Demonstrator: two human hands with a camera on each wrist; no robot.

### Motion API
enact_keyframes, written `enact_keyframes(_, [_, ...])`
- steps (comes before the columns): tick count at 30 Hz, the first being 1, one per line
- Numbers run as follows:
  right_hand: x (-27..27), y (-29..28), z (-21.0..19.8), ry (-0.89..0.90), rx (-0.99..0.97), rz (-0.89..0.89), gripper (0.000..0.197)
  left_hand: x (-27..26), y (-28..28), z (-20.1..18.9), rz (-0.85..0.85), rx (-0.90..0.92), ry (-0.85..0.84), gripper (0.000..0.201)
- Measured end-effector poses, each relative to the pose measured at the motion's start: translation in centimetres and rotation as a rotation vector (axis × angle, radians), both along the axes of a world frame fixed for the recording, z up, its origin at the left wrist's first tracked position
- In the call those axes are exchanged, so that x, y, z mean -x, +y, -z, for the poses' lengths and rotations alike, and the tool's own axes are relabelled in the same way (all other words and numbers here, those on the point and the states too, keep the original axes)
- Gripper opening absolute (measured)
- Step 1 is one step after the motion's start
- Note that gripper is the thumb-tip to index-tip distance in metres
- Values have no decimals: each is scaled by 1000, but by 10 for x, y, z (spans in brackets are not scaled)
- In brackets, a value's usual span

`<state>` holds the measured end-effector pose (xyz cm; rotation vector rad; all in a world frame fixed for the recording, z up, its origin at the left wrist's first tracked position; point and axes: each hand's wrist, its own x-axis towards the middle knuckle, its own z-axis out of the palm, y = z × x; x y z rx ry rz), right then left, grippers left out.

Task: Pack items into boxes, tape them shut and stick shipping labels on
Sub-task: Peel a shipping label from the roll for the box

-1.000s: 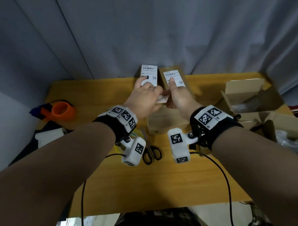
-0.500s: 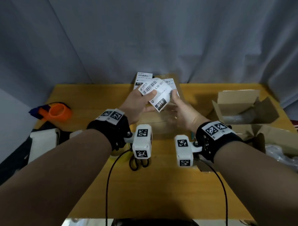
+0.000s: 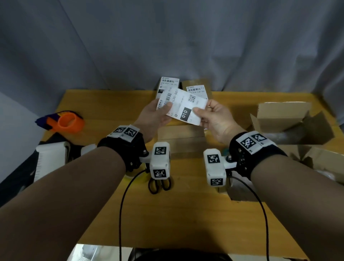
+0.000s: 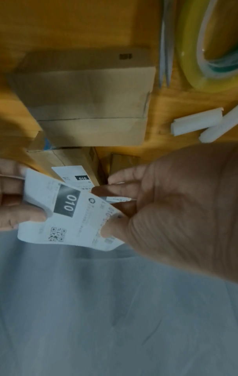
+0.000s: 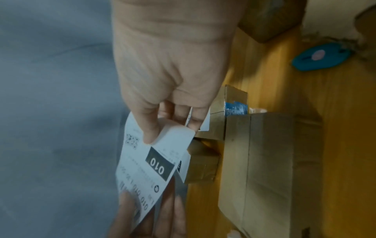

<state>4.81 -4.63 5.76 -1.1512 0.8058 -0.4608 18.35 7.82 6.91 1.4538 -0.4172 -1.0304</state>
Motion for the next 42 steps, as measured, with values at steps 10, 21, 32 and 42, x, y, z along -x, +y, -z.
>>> enact_keyframes(10, [1, 5, 33, 307, 179, -43, 16, -19, 8, 24, 74, -345, -394, 8])
enact_keyframes(21, [-1, -2, 71, 697, 500, -93, 15, -11, 0, 72, 331, -604, -604, 27])
enact_keyframes(32, [-2, 1, 82, 734, 557, -105, 40, -11, -7, 87, 255, -653, -622, 32])
enact_keyframes(42, [-5, 5, 77, 734, 589, -130, 42, -9, -7, 91, 198, -640, -653, 36])
